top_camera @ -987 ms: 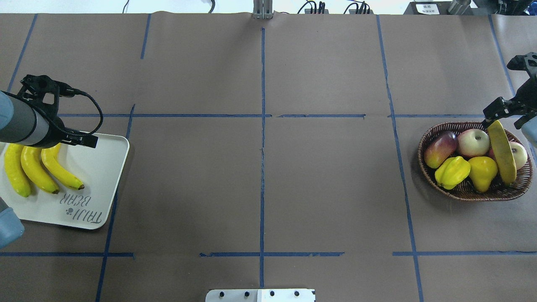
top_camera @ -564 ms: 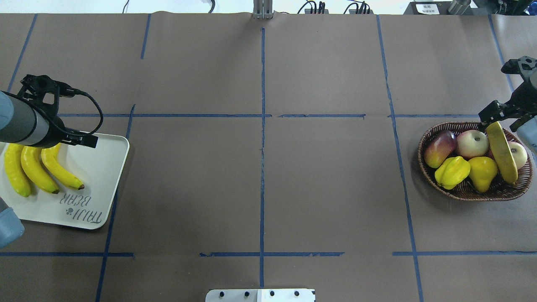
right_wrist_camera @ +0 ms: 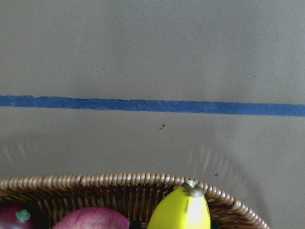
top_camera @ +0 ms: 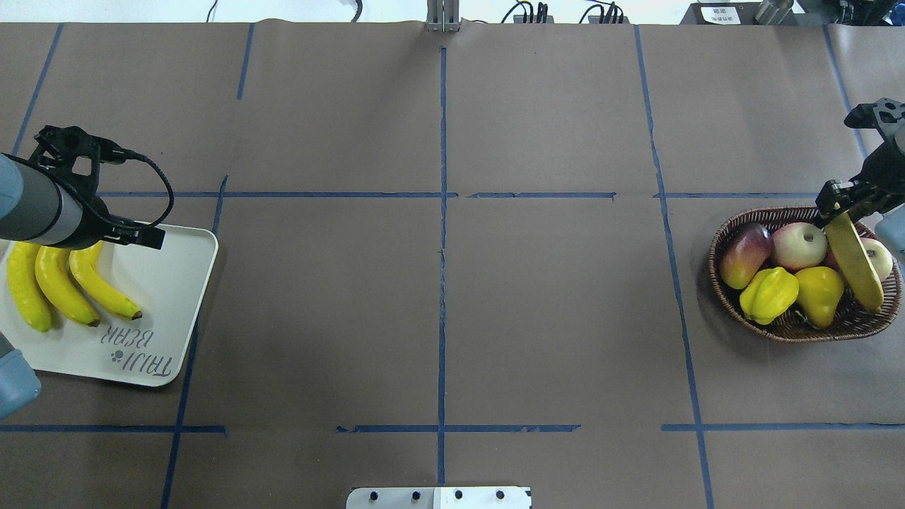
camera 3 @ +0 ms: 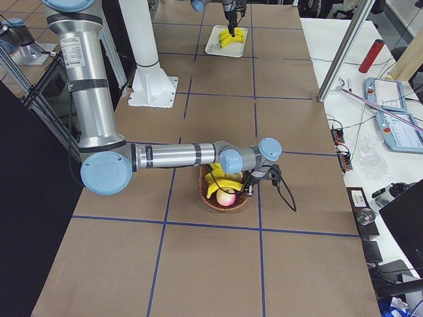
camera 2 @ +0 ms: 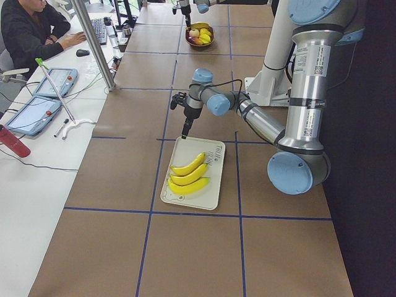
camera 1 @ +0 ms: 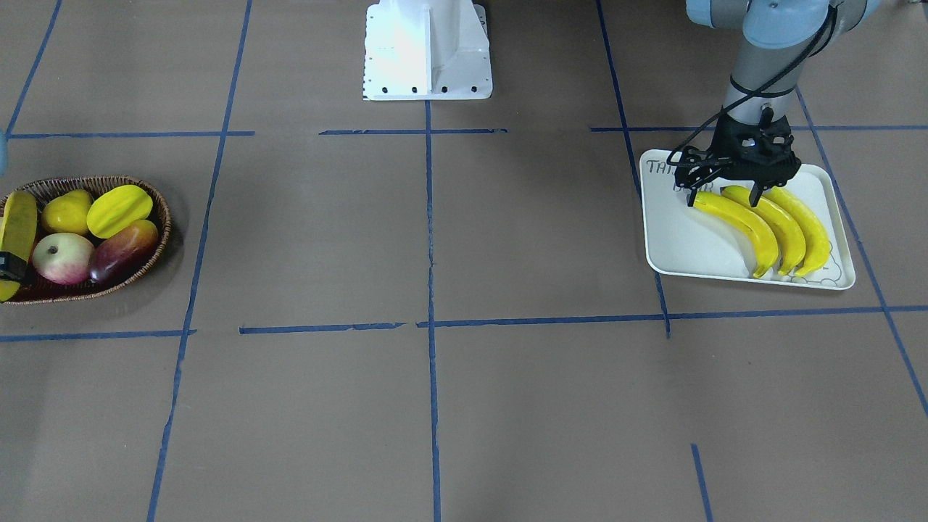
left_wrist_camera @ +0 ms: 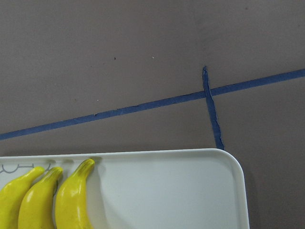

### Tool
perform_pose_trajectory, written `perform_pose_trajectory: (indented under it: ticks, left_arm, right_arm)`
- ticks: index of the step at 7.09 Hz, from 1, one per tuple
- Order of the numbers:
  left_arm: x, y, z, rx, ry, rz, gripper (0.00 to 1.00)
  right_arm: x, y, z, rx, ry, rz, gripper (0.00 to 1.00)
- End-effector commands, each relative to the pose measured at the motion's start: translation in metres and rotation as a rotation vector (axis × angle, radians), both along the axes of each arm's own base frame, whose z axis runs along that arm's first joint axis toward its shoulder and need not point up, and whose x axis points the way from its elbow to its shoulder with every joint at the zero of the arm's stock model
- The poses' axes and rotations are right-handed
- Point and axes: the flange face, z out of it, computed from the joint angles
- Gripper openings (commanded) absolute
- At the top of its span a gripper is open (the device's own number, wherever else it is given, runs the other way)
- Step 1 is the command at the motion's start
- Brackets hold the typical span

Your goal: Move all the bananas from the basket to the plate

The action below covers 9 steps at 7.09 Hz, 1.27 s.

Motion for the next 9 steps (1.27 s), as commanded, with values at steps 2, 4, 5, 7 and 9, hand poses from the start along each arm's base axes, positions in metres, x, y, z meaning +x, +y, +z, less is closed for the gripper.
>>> perform_pose_trajectory:
  ticks: [2, 4, 5, 7, 9]
  left_arm:
    - [0.000, 0.000, 0.000, 0.000, 0.000, 0.000, 1.00]
    - [0.000, 0.000, 0.000, 0.000, 0.000, 0.000, 1.00]
    - [0.001, -0.001, -0.001, -0.001, 0.001, 0.001, 1.00]
    - [0.007, -0.004, -0.011, 0.002, 0.011, 0.005, 1.00]
    - [0.027, -0.016, -0.053, -0.066, 0.075, -0.021, 1.00]
  right_arm:
    - [0.037, -0.015, -0.035, 0.031, -0.088, 0.065, 0.00]
    - [0.058, -0.012, -0.059, 0.040, -0.160, 0.092, 0.00]
    - [0.068, -0.015, -0.085, 0.050, -0.202, 0.110, 0.00]
    - [0.063, -0.032, -0.175, 0.079, -0.264, 0.187, 0.00]
    - [0.053, -0.057, -0.289, 0.124, -0.324, 0.275, 0.00]
